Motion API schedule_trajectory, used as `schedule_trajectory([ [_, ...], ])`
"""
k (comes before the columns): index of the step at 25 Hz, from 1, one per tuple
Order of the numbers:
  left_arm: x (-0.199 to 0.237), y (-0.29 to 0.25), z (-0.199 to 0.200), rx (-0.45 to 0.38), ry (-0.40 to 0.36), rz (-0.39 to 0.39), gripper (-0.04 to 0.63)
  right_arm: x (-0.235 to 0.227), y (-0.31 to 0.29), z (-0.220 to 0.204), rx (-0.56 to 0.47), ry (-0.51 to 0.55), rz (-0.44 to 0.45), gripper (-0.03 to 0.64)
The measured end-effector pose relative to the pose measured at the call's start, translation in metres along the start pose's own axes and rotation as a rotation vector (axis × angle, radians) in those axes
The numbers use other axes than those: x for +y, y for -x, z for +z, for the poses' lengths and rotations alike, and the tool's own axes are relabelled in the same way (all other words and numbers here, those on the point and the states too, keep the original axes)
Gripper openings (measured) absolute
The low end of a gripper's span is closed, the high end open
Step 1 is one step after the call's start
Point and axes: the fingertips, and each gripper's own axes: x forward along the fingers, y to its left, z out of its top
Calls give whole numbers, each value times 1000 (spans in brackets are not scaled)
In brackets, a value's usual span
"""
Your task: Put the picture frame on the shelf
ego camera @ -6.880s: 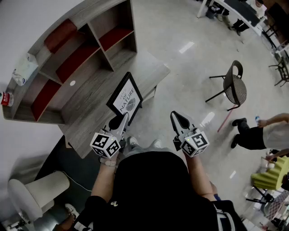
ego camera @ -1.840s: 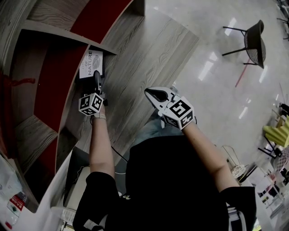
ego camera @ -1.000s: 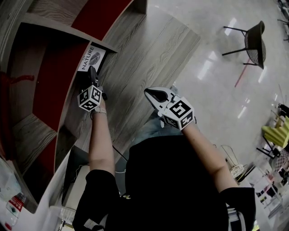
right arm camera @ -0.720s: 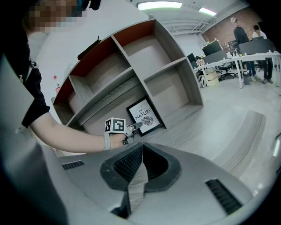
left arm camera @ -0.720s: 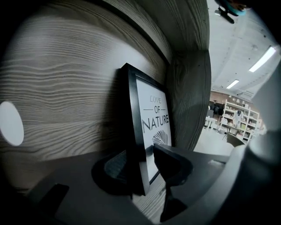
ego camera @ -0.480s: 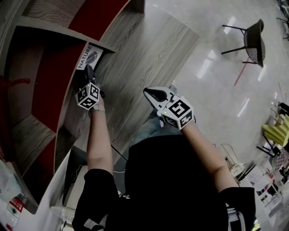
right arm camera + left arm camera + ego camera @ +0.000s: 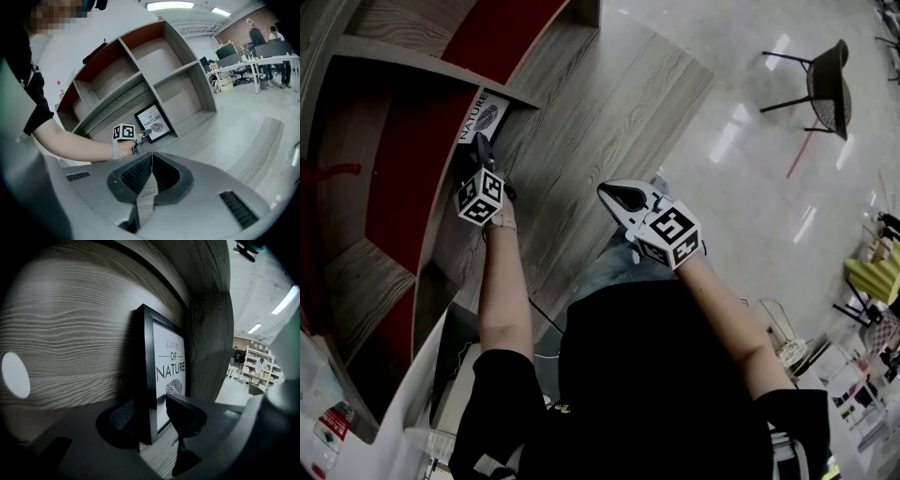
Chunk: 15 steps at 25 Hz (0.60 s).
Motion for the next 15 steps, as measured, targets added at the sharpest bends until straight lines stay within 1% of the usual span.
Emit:
schedule_trajectory([
  [3,1,1,0,7,6,6,184,0,0,2,-5,-2,-1,-2],
  [7,4,4,-11,47,20,15,184,0,-1,5,-10,2,3,-2],
  [15,-3,31,-25,85,17,11,184,3,-3,16,-15,13,35,-2],
])
